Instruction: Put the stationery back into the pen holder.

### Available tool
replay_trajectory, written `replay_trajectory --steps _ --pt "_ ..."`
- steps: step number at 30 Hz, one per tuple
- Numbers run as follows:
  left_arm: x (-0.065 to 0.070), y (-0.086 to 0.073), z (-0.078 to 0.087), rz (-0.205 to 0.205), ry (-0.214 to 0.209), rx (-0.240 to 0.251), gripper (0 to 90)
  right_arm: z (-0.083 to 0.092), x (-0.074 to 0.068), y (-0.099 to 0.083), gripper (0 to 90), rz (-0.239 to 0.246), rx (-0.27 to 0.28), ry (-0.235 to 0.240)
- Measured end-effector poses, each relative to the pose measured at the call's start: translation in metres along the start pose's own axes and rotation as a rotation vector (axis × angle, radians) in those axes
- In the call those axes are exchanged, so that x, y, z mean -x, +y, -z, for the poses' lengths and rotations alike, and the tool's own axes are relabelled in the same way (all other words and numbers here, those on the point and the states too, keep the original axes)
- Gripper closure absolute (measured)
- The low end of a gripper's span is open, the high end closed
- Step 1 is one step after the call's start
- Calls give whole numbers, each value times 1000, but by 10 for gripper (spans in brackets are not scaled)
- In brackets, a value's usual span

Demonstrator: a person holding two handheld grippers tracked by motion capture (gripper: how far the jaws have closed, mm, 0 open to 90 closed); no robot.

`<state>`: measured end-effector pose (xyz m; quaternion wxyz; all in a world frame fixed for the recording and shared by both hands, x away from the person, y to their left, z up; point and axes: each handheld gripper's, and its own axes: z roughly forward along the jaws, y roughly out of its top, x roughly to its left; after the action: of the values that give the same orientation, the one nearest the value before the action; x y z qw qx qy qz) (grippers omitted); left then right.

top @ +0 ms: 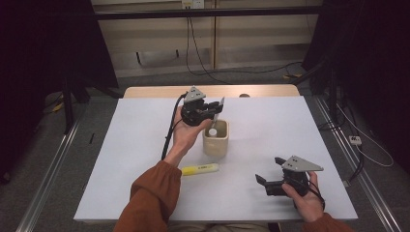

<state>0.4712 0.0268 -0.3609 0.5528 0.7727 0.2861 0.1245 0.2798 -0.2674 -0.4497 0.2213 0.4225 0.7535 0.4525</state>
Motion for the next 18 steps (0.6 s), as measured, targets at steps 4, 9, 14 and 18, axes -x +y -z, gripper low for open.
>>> replay_trajectory --steps 4,9,14,18 --pt "0 0 4 7 5 -7 448 0 0 0 44 0 1 0" --pt "4 4 10 0 9 -25 265 0 0 0 45 1 1 0" --pt "5 5 15 -11 49 -73 116 0 0 0 44 2 0 -2" --pt "4 5 21 -18 65 -100 62 0 0 0 45 2 -2 -3"
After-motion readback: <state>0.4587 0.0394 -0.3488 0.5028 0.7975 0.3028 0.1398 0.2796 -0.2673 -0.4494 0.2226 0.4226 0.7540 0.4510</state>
